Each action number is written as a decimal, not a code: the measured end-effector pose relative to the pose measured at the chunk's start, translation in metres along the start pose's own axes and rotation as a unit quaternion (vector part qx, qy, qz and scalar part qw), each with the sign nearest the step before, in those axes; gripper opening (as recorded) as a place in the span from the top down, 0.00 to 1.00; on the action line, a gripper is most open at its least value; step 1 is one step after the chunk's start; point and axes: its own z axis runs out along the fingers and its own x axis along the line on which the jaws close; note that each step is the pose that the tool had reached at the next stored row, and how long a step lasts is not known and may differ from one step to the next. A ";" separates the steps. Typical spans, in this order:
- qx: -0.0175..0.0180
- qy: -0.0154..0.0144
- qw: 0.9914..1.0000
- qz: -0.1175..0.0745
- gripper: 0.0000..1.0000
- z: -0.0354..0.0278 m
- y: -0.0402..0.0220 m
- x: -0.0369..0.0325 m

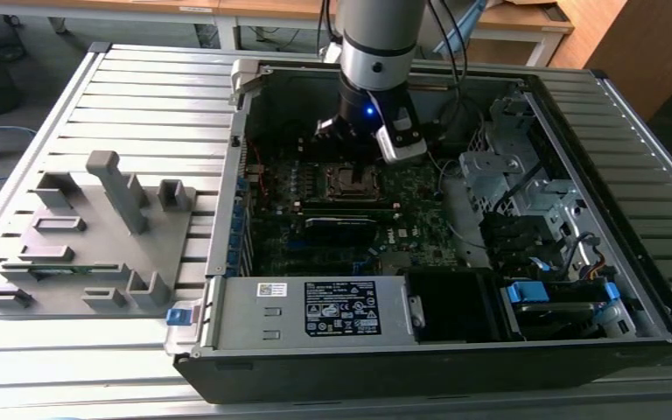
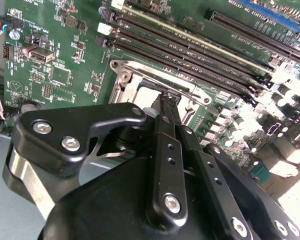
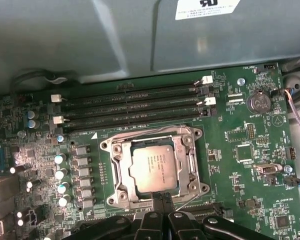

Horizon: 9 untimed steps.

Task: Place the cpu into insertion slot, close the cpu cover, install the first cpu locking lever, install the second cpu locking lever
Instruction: 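Install the second cpu locking lever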

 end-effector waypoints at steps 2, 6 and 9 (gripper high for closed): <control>0.000 0.000 1.000 0.000 0.89 -0.0001 -0.0010 -0.0001; 0.000 0.000 1.000 0.000 0.89 -0.0025 -0.0016 -0.0003; 0.000 0.000 1.000 0.000 0.89 -0.0044 -0.0018 -0.0005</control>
